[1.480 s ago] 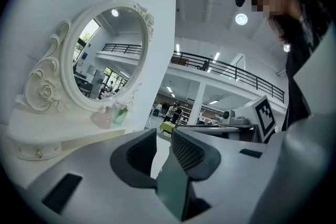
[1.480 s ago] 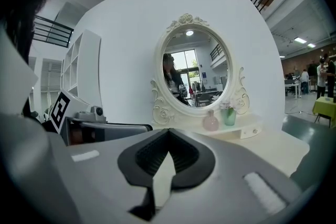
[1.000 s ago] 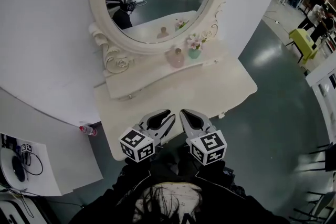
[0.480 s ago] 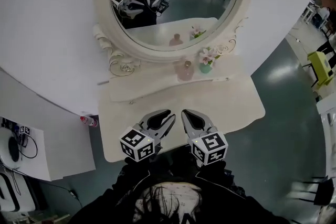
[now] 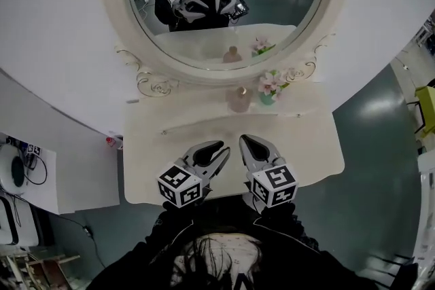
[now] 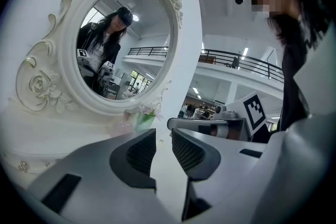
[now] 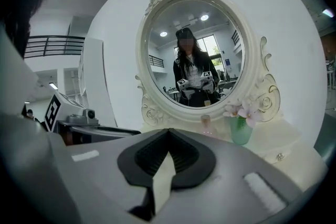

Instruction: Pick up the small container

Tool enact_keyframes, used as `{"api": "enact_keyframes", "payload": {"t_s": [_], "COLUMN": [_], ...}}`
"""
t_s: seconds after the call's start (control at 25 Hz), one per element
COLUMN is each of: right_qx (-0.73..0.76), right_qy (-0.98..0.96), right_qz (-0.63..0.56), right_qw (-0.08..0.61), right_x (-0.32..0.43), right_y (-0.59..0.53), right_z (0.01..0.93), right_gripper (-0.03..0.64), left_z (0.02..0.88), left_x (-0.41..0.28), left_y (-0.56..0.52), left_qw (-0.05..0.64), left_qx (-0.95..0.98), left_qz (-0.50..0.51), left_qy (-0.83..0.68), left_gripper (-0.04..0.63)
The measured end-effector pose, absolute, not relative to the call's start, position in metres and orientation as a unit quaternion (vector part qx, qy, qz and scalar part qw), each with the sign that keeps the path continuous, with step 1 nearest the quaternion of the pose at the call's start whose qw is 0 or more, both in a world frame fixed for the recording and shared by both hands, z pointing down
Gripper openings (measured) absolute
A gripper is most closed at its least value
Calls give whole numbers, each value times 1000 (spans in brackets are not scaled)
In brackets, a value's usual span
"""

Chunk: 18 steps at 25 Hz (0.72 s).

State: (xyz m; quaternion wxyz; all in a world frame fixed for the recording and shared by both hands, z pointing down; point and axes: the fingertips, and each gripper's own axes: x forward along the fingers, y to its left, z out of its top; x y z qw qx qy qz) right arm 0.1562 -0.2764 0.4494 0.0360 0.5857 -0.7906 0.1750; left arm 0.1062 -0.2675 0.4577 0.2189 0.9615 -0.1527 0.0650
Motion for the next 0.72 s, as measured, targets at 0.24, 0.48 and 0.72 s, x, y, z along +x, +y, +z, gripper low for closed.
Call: {"api": "enact_keyframes", "payload": {"t_s": [0.24, 0.48, 0.72], "right_qx": [569, 551, 537], "right_qy": [-803, -815, -825], "right_qz": [176, 175, 168], "right_qw": [37, 43, 58], "right_x": [176, 190, 199], "right_y": [-289, -302, -315], "right_z": [455, 460, 469], "right_gripper": [-2, -2, -2], "left_z": [462, 466, 471], "left_x": [118, 127, 131], "left_y": [-275, -281, -286], "left_qw": [220, 221, 221], "left_qx": [956, 951, 946], "left_qz": [66, 61, 57], "left_qy": [-182, -208, -229], "left_gripper": [81, 81, 81]}}
